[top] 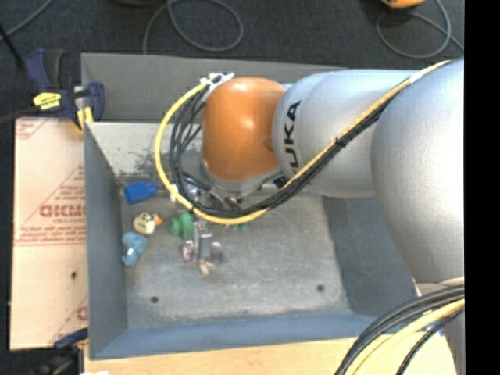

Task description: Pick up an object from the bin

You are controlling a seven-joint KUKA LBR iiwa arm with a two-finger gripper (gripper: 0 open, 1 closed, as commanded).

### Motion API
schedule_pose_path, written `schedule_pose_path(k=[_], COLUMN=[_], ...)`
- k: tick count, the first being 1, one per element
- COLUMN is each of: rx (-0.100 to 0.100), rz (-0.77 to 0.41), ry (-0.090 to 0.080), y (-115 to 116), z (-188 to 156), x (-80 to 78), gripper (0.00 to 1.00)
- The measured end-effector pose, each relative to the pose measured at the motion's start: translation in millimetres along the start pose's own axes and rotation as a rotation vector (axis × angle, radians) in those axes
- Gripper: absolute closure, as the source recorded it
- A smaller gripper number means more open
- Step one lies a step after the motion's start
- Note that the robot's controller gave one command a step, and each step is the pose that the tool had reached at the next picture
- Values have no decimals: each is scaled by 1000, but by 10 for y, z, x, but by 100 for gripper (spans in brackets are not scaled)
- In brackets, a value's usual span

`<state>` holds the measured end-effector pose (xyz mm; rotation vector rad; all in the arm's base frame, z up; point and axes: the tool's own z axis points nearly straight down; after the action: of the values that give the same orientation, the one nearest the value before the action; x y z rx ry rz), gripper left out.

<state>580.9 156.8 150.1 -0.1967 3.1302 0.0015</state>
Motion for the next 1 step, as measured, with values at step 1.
schedule_pose_path(k=[1], rx=[-1], rz=[-206], ry=[-3], y=[-238], z=[143], x=[115], gripper=[0])
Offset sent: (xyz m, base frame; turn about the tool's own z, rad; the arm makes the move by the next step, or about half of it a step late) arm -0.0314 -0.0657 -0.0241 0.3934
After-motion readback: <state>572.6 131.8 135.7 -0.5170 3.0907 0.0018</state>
